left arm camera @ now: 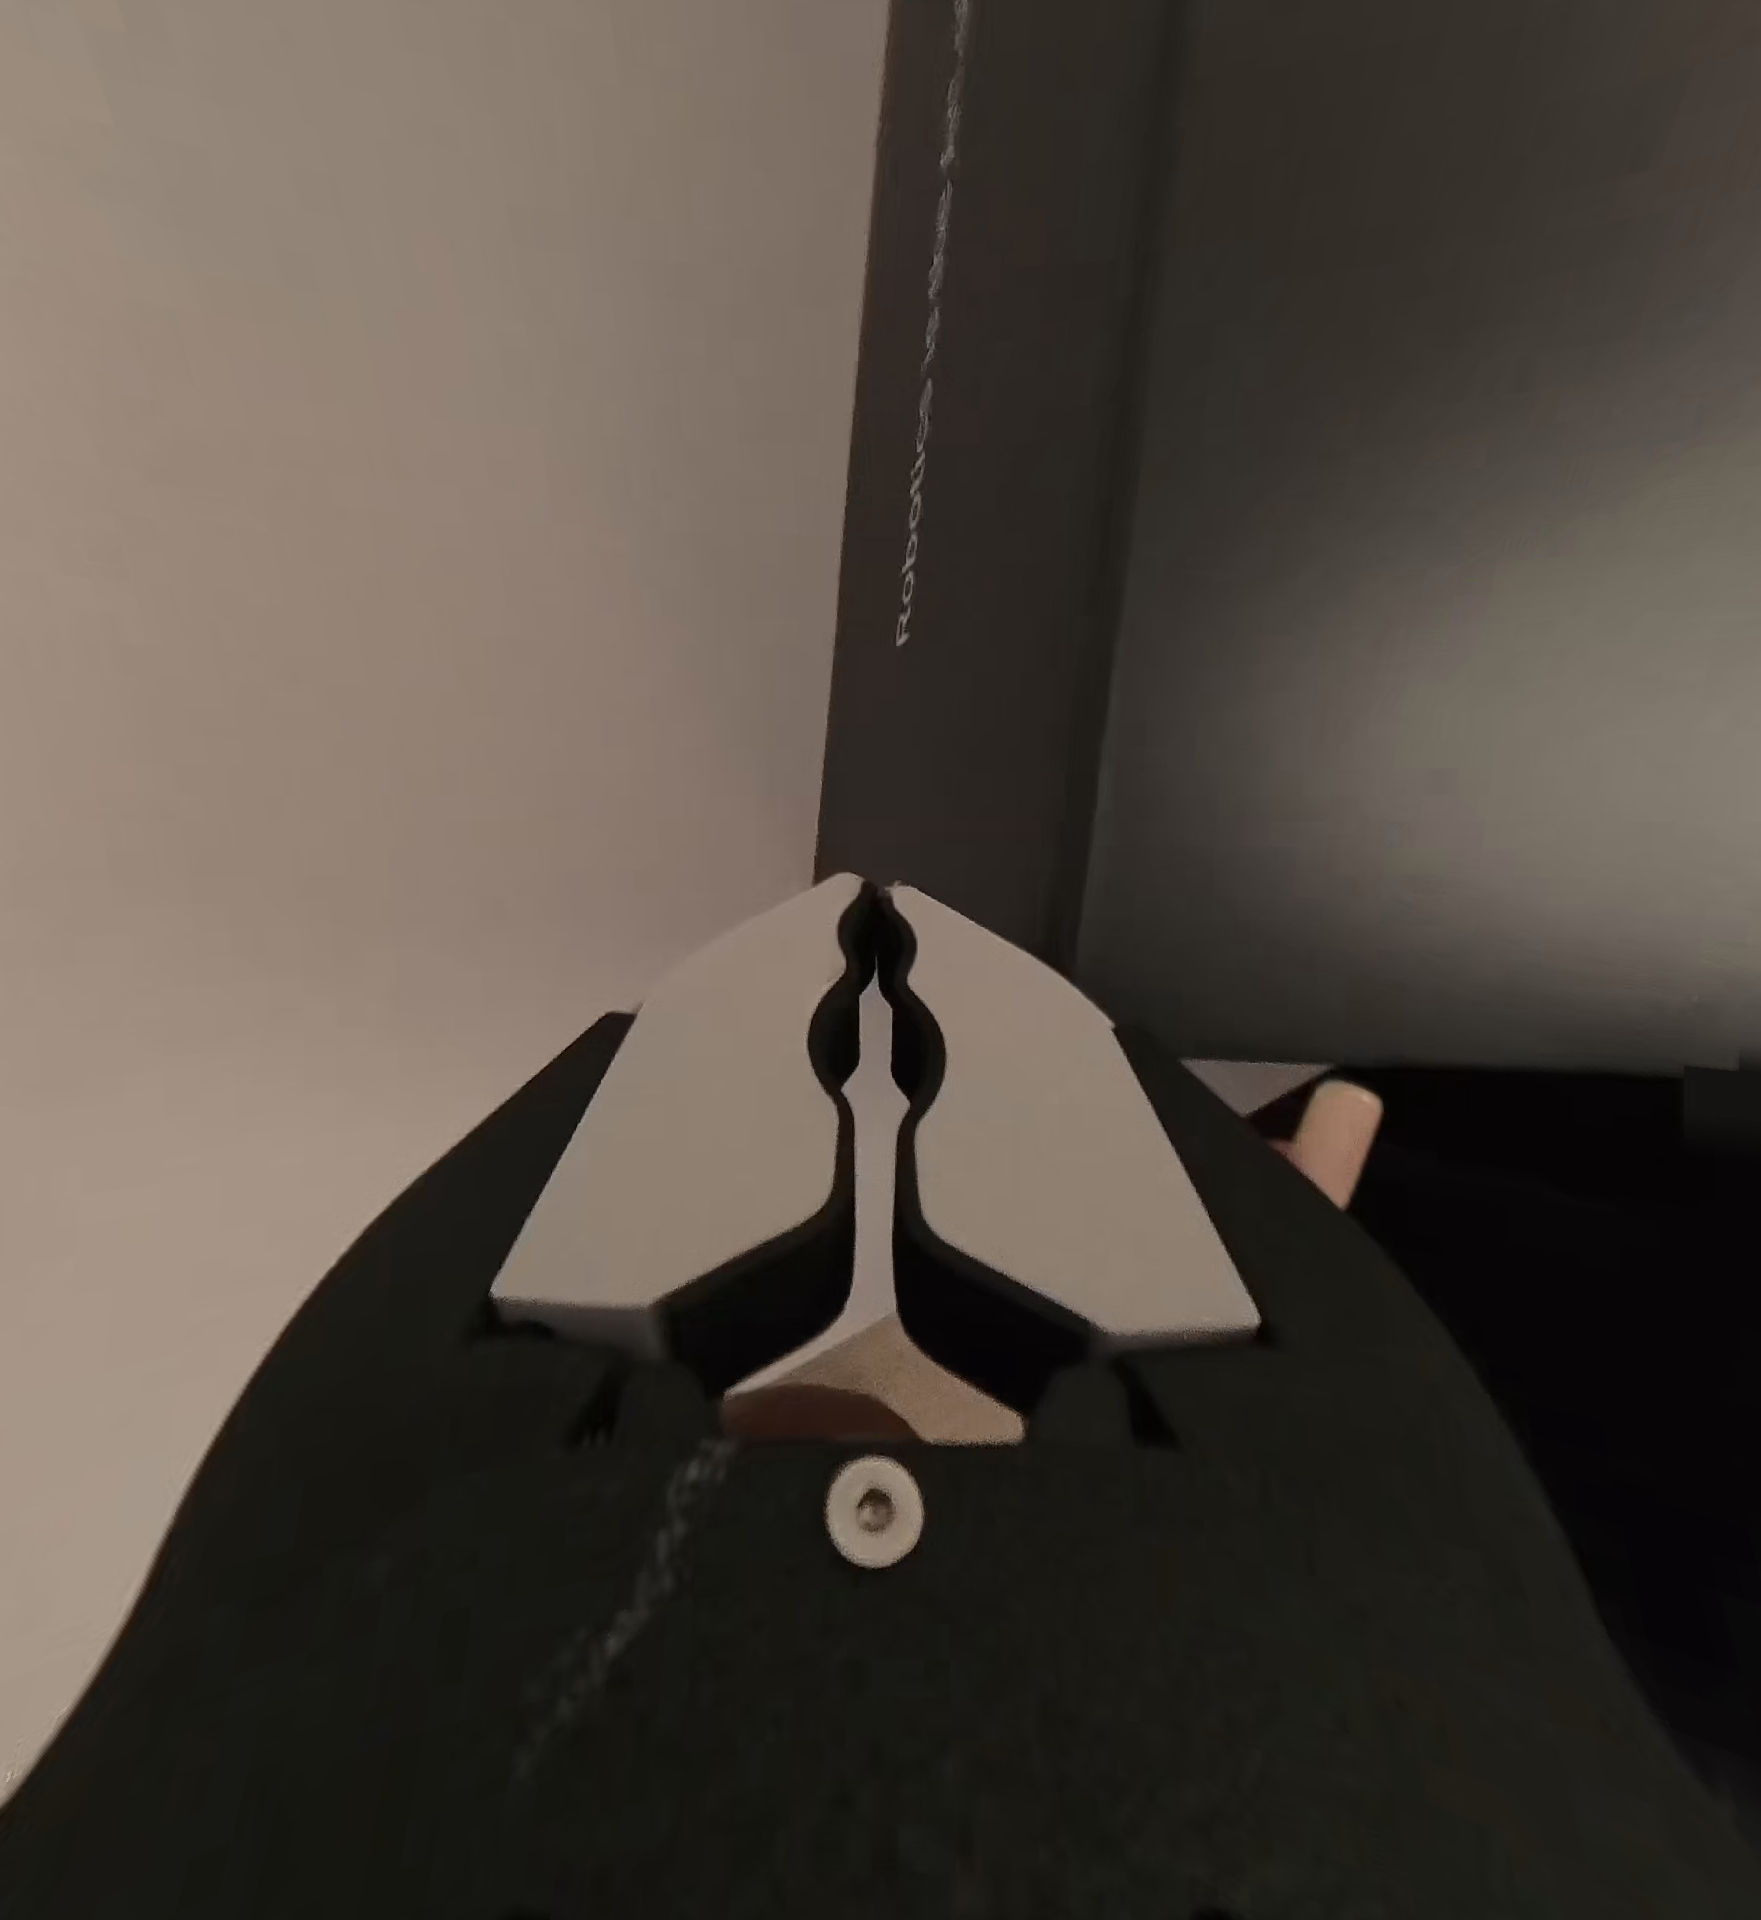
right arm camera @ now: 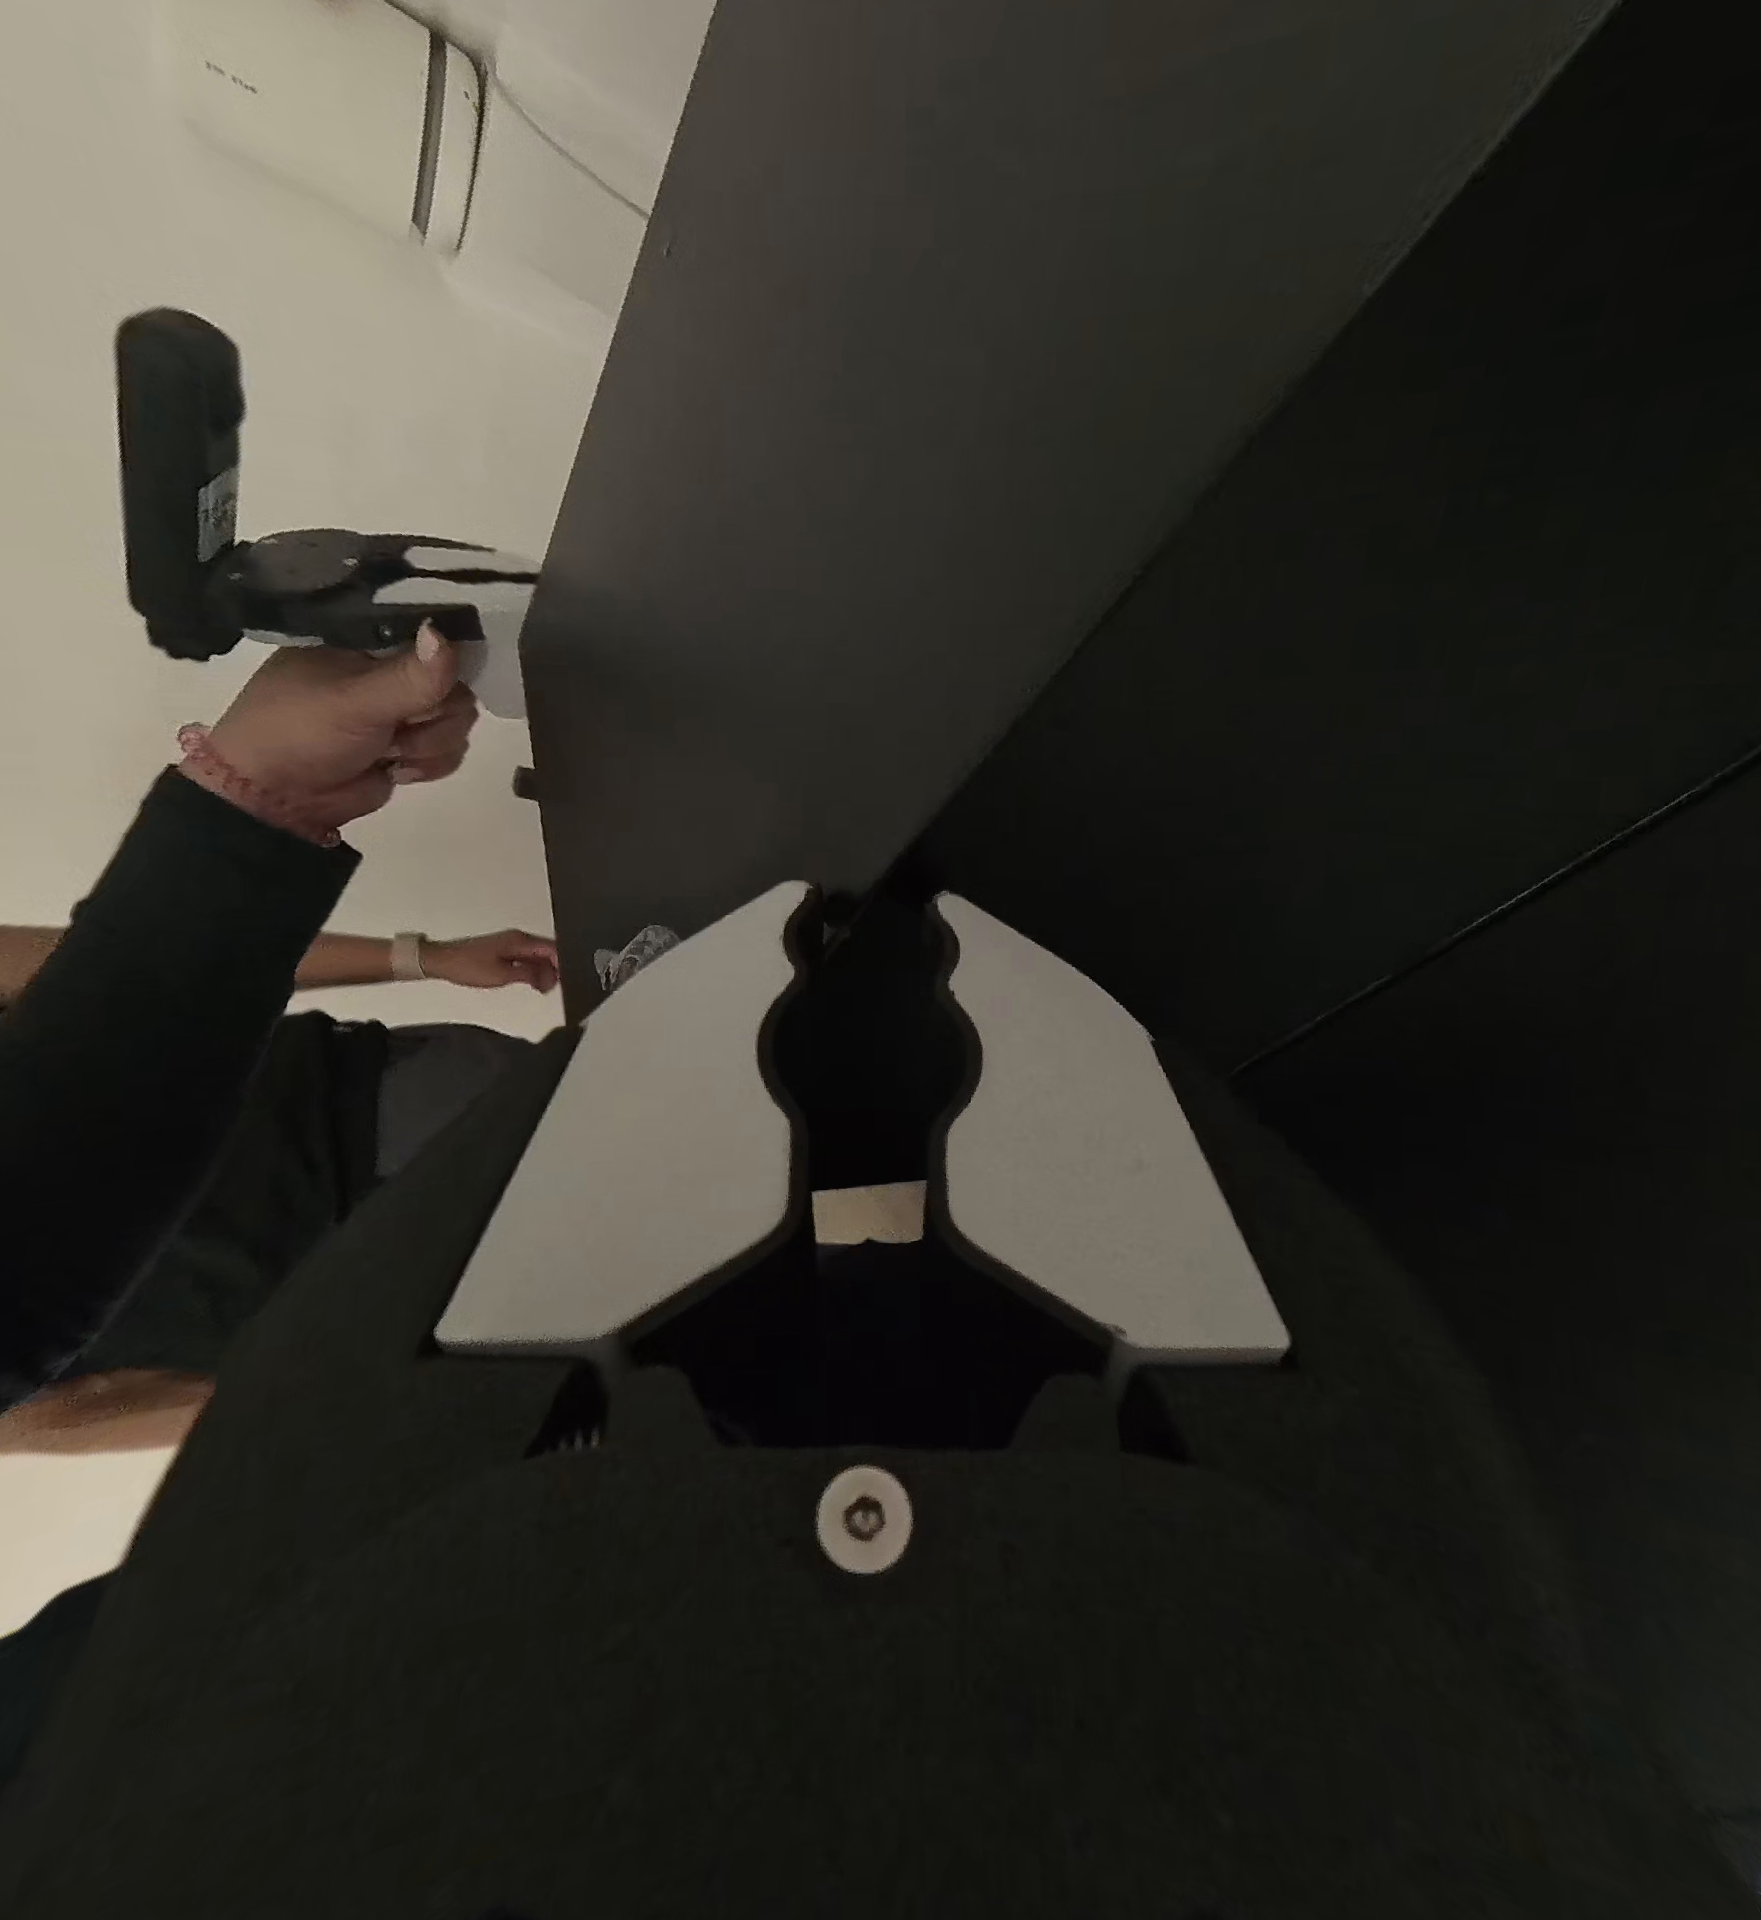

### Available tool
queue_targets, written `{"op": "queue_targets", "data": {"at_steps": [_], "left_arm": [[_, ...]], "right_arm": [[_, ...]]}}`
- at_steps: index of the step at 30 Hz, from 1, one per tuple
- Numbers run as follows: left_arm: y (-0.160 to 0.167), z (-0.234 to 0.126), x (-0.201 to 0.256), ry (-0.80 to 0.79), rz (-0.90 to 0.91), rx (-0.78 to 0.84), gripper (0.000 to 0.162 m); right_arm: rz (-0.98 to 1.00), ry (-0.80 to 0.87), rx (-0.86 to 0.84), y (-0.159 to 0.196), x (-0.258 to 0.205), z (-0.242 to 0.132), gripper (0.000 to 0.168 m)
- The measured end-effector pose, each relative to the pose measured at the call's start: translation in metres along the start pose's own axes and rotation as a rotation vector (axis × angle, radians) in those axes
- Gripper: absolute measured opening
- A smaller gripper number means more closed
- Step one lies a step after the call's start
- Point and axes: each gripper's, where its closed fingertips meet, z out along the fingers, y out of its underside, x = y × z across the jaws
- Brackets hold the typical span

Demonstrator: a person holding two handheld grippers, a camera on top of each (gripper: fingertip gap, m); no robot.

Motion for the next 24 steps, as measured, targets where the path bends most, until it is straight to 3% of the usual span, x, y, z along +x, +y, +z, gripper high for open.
{"op": "queue_targets", "data": {"at_steps": [1, 9, 13, 17, 24], "left_arm": [[0.003, 0.004, -0.002, -0.011, 0.027, -0.009, 0.000], [-0.008, 0.012, 0.006, 0.152, 0.250, 0.172, 0.000], [-0.015, 0.028, -0.002, 0.147, 0.426, 0.202, 0.000], [-0.023, 0.034, 0.013, 0.327, 0.454, 0.287, 0.000], [-0.019, 0.029, 0.022, 0.412, 0.560, 0.317, 0.000]], "right_arm": [[-0.009, 0.004, -0.009, 0.000, 0.000, 0.000, 0.018], [-0.043, 0.034, -0.059, -0.001, 0.001, -0.001, 0.017], [0.047, 0.053, 0.043, -0.016, 0.005, -0.011, 0.004], [0.152, 0.018, 0.043, -0.021, 0.006, -0.009, 0.015], [0.087, 0.084, 0.008, -0.021, 0.012, -0.011, 0.007]]}}
